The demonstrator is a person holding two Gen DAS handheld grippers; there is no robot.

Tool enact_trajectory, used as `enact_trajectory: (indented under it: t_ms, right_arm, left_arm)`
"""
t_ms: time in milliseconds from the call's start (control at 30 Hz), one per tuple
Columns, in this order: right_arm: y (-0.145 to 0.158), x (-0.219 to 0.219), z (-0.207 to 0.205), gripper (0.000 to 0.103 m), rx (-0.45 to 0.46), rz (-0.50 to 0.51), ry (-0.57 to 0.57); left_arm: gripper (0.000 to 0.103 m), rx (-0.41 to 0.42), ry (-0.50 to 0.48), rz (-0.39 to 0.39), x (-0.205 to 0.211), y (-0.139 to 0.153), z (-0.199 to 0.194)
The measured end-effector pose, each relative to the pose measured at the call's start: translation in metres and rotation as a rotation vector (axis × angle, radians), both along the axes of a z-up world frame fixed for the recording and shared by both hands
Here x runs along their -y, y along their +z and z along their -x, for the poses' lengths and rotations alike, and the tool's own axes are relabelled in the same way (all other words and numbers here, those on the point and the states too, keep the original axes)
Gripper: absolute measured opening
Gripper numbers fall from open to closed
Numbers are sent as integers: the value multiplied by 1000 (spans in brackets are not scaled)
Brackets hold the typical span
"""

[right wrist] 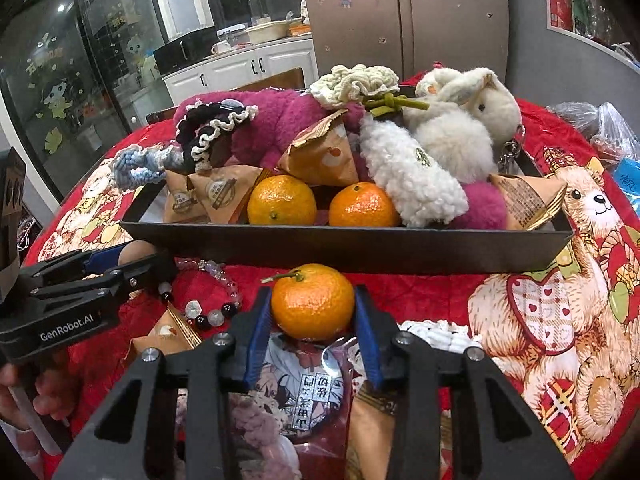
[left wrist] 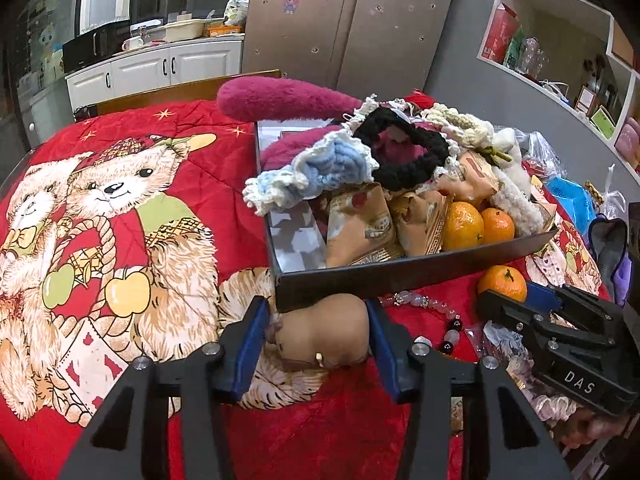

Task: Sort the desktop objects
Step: 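Grasp the small brown plush toy with the left tool while the right tool grasps a mandarin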

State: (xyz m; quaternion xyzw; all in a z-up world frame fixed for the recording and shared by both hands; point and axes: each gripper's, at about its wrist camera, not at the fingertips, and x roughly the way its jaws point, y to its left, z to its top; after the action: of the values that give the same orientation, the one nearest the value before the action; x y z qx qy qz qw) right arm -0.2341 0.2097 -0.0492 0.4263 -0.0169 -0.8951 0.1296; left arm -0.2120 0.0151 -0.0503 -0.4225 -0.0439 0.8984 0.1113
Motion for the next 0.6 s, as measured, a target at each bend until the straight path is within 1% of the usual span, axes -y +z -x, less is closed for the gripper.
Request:
enact_trajectory:
  t_ms: [133, 267, 400, 467, 600]
  right_arm:
    - [2, -1, -2, 40, -13, 8, 0]
    - [6, -1, -5, 40, -38, 20, 15]
    - [13, 2, -8, 40, -60, 26, 27]
    - [19, 0, -11, 40, -75, 37, 28]
    - [39, -7, -18, 40, -121, 49, 22]
  left_arm:
    - [50, -17, 8, -27, 1, 5, -3]
    - [50, -71, 9, 7, -2, 16, -9]
    - [50, -103, 9, 3, -2, 28, -14]
    - [50, -123, 2, -6, 0, 35, -16]
    - [50, -170, 0, 4, -2, 49, -23]
